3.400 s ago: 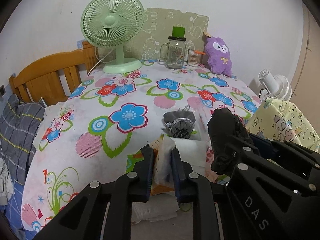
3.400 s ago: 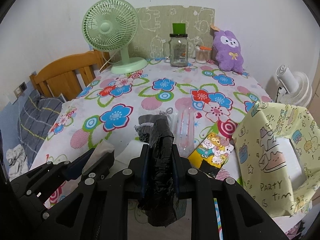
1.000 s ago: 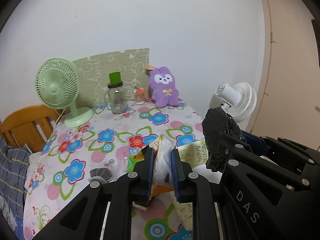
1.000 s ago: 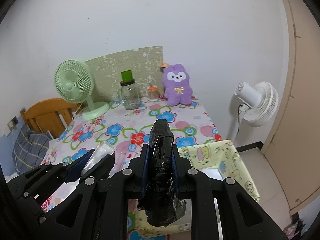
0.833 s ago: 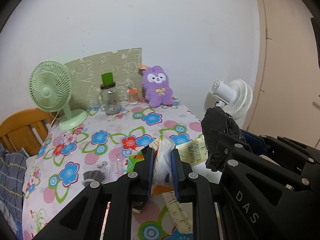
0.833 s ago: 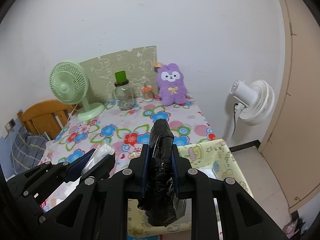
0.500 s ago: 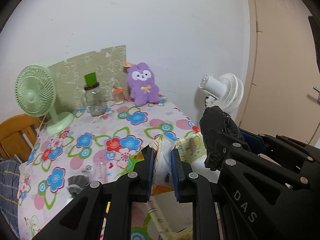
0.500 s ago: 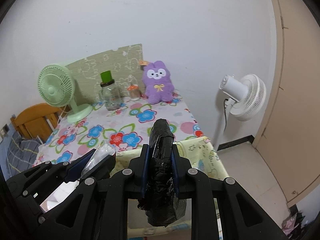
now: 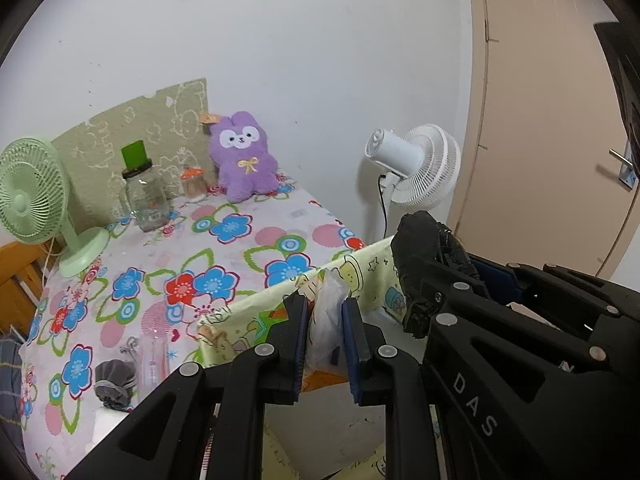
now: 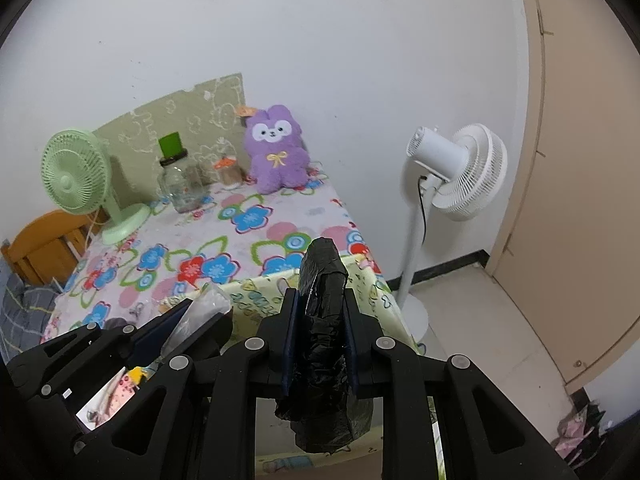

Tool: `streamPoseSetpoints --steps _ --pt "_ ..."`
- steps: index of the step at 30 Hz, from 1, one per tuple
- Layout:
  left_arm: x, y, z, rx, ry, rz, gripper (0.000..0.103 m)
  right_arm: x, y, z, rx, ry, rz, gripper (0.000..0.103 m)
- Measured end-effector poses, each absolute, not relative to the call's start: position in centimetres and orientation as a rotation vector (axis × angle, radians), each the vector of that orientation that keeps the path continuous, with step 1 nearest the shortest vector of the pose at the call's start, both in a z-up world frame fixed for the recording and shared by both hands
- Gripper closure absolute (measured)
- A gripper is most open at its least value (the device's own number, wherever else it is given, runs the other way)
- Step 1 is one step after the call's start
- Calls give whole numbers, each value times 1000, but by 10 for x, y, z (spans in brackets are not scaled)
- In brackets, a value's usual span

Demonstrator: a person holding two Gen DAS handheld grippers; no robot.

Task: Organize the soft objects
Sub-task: 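Carry the carton in the left gripper toward the gift box while the right carries the black item, then open the left gripper over the gift box while the right gripper drops the black item inside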

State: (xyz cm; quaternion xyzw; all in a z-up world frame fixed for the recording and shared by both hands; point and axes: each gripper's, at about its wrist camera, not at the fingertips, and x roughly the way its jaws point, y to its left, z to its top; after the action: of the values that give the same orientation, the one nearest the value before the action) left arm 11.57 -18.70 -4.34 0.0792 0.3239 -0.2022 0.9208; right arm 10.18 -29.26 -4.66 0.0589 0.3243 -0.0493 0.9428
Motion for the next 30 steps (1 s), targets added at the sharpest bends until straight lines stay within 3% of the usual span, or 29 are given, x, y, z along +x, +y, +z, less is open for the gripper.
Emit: streamPoseSetpoints --steps 2,4,10,20,25,28,30 --pt "119 -188 -48 166 678 -414 85 105 -294 -51 120 674 -106 80" --pt "123 -188 -54 172 691 -397 71 109 -294 -57 118 691 -111 80" --pt "135 -186 -69 204 721 -352 54 121 -292 -73 105 741 -123 80" --pt "141 -185 -74 259 717 -390 52 133 -294 -84 108 782 -152 73" --pt "140 -183 -72 254 719 -378 40 132 -295 -84 98 788 -176 70" --pt "139 -180 -71 242 723 -372 36 129 -296 -81 78 781 -199 61" --pt "138 -176 -69 222 735 -379 32 127 -299 -79 76 774 -211 48"
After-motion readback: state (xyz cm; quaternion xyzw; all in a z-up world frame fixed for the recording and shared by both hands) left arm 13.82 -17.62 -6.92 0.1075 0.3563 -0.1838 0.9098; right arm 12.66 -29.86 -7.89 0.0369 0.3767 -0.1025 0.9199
